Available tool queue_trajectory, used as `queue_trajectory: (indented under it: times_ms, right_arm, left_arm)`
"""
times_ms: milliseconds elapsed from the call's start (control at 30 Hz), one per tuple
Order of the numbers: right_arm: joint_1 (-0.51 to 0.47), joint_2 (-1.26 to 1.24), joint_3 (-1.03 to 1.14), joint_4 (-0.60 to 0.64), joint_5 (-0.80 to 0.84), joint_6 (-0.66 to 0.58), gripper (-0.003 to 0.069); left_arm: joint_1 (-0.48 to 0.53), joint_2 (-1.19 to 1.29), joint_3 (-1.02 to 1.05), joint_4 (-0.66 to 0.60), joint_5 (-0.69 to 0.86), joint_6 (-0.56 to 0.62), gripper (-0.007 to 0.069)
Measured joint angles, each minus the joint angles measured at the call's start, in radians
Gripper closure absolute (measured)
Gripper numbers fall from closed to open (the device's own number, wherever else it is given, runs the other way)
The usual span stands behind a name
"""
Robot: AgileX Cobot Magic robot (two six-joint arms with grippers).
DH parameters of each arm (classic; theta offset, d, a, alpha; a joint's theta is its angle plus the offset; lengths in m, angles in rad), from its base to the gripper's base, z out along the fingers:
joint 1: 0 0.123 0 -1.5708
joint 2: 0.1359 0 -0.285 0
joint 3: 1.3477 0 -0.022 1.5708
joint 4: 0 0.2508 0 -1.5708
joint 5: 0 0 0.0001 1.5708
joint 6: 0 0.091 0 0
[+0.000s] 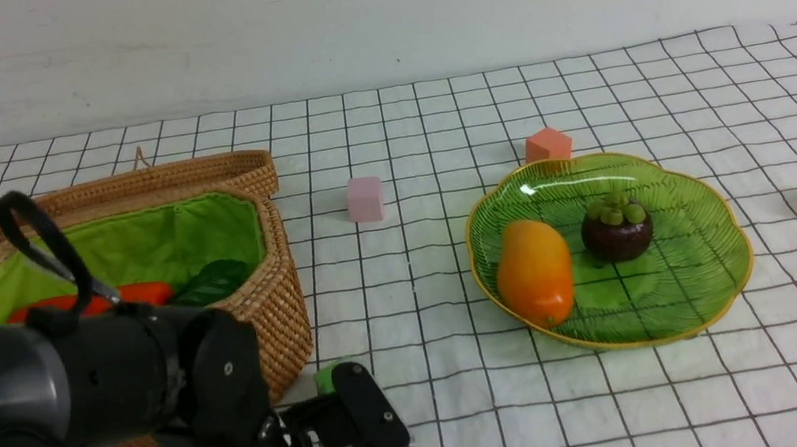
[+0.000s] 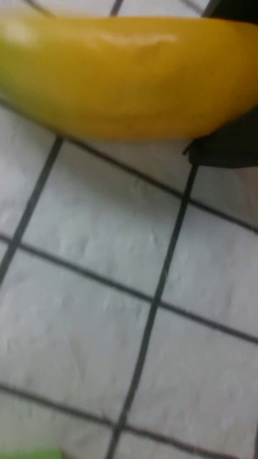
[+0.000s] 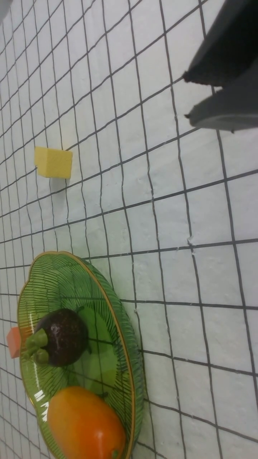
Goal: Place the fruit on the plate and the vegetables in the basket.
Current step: Use the left arm to grab a banana and put it into the right plate
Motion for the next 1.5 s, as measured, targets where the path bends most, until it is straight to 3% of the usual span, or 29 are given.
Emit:
queue_trajectory:
  times_ms: [100, 233, 433, 500, 600, 800, 933, 1100, 1233, 1367, 1400, 1433, 1500]
  right_arm:
    - [0.0, 0.0, 0.0, 0.0, 0.0, 0.0, 0.0517]
    - [0.0, 0.0, 0.0, 0.0, 0.0, 0.001, 0.0514]
    - [0.0, 0.0, 0.0, 0.0, 0.0, 0.001, 0.0508]
    - [0.0, 0.0, 0.0, 0.0, 0.0, 0.001, 0.0505]
    - [0.0, 0.0, 0.0, 0.0, 0.0, 0.001, 0.0501]
    - [0.0, 0.0, 0.0, 0.0, 0.0, 0.001, 0.0494]
    - [0.0, 0.0, 0.0, 0.0, 0.0, 0.001, 0.0488]
    - [0.0, 0.0, 0.0, 0.0, 0.0, 0.001, 0.0485]
    - [0.0, 0.0, 0.0, 0.0, 0.0, 0.001, 0.0483]
    - [0.0, 0.0, 0.0, 0.0, 0.0, 0.001, 0.0478]
    - [0.0, 0.0, 0.0, 0.0, 0.0, 0.001, 0.0477]
    - [0.0, 0.0, 0.0, 0.0, 0.0, 0.001, 0.0475]
    - [0.0, 0.0, 0.0, 0.0, 0.0, 0.001, 0.0473]
  left_arm:
    - [-0.001, 0.003, -0.065, -0.028, 0.092, 0.029, 0.0326]
    - [-0.001, 0.004, -0.253, -0.157, 0.232, 0.111, 0.0323]
    - [-0.001, 0.037, -0.488, -0.394, 0.171, 0.119, 0.0323]
    - [-0.016, 0.112, -0.638, -0.553, 0.08, 0.066, 0.0323]
    - [-0.041, 0.202, -0.755, -0.603, 0.028, 0.017, 0.0323]
    - [-0.135, 0.514, -1.145, -0.515, -0.036, -0.235, 0.0323]
    - [-0.171, 0.696, -1.365, -0.367, -0.059, -0.498, 0.0323]
    - [-0.201, 0.798, -1.48, -0.141, -0.075, -0.77, 0.0323]
    - [-0.22, 0.816, -1.487, -0.017, -0.108, -0.889, 0.0316]
    - [-0.228, 0.817, -1.493, 0.021, -0.121, -0.933, 0.0138]
    - [-0.228, 0.817, -1.494, 0.021, -0.122, -0.934, 0.0127]
    - [-0.228, 0.817, -1.495, 0.021, -0.126, -0.936, 0.0043]
    - [-0.228, 0.817, -1.495, 0.022, -0.126, -0.938, -0.0012]
